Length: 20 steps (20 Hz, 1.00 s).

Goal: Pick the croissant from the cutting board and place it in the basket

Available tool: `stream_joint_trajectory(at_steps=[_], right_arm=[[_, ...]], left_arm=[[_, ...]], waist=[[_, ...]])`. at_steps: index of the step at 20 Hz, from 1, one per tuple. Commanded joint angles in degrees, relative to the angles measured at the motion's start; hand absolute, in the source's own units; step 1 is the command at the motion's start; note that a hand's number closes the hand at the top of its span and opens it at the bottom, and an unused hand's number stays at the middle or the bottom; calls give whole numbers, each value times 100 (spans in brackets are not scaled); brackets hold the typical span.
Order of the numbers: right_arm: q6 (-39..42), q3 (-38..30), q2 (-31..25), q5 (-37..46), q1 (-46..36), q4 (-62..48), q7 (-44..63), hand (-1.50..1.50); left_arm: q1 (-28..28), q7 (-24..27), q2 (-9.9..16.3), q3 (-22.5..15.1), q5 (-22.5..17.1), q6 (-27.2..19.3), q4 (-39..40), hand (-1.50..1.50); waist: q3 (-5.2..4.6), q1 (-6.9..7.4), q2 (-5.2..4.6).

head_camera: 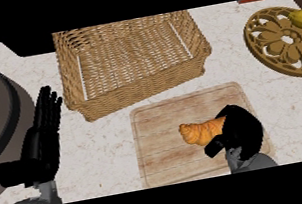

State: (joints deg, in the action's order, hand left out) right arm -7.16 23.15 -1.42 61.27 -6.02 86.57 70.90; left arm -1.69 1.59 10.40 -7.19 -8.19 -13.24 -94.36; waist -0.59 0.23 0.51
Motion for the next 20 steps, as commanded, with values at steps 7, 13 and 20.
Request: stream_joint_trajectory(at_steps=[7,13,20], right_arm=[[371,1806,132,-170,-1039,-987,-285,150],[661,3053,135,-518,-2041,-1222,-1670,150],[-684,3680,141,-1347,-2895,-1092,-1677,150]], left_arm=[[-310,-39,-215,-200,99,20,122,0],[-534,-115,-259,-554,145,275,129,0],[-508,-147,-204,-398,61,297,221,0]], waist=[[64,457,-151],[71,1109,-272],[70,926,-179]])
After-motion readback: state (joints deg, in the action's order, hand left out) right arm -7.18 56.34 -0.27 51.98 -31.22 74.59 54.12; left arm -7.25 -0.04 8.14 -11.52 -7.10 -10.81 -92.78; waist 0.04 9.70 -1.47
